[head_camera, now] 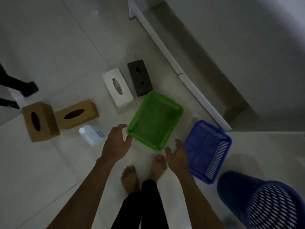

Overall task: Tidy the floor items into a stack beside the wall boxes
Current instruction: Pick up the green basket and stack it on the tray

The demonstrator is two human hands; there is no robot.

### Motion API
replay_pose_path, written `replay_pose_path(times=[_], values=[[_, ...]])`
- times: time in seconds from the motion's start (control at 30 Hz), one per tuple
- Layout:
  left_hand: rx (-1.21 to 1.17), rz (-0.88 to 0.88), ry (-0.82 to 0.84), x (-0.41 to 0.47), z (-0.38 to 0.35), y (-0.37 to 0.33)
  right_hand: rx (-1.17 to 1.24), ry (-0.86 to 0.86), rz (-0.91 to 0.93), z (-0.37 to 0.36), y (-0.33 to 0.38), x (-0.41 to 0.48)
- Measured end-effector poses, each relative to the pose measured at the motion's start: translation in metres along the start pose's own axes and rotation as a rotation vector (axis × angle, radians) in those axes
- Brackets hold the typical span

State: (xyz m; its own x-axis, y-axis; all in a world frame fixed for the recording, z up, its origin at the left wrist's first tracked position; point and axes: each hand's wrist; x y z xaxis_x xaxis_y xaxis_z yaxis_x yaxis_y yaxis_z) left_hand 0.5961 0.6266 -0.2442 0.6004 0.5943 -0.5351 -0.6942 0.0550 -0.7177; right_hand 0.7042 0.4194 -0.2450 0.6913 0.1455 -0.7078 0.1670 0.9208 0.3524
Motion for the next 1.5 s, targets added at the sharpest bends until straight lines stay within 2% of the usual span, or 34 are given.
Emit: replay_pose_path(times=[0.13,0.23,0.4,0.5,0.6,0.7,0.83,0.93,1.07,1.23,1.37,1.5], values=[[0.052,0.015,-0.039,0.113,-0.071,0.094,-0.035,0.001,-0.064,-0.084,-0.040,0.141],[0.095,0.032,-0.077,0.170,-0.112,0.146,-0.022,-0.077,-0.142,-0.132,-0.065,0.208],[0.056,0.041,-0.019,0.213,-0.149,0.189,-0.026,-0.257,-0.127,-0.174,-0.089,0.246],[0.022,0.005,-0.107,0.198,-0.150,0.181,0.048,-0.282,-0.111,-0.162,-0.086,0.231],[0.000,0.013,-0.206,0.152,-0.129,0.150,0.042,-0.357,-0.022,-0.124,-0.064,0.175],[-0.027,0.075,-0.285,0.073,-0.086,0.090,0.026,-0.451,0.140,-0.065,-0.029,0.087],[-0.041,0.165,-0.420,-0.062,-0.003,-0.028,0.013,-0.364,0.169,0.045,0.030,-0.061],[-0.041,0.142,-0.526,-0.156,0.066,-0.105,-0.081,-0.398,0.300,0.120,0.068,-0.154],[-0.141,0.137,-0.673,-0.263,0.138,-0.167,-0.174,-0.281,0.544,0.191,0.111,-0.247],[-0.301,0.184,-0.917,-0.371,0.189,-0.179,-0.201,-0.154,0.875,0.210,0.158,-0.323],[-0.343,0.292,-1.087,-0.451,0.200,-0.149,-0.286,0.021,1.033,0.180,0.179,-0.377],[-0.492,0.372,-1.283,-0.542,0.195,-0.104,-0.422,0.175,1.296,0.130,0.192,-0.443]])
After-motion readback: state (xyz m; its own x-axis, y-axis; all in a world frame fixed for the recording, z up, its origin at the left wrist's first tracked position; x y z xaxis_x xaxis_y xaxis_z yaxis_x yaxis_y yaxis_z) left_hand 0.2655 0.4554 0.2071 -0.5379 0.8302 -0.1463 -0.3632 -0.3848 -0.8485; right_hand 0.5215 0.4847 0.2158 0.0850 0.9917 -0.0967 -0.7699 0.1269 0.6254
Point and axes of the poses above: each hand's wrist, its own x-axis towards the middle knuckle, its own z-axis out of the back of the hand, y = z × x, and after that the axes turned 15 degrees about -x, right-handed
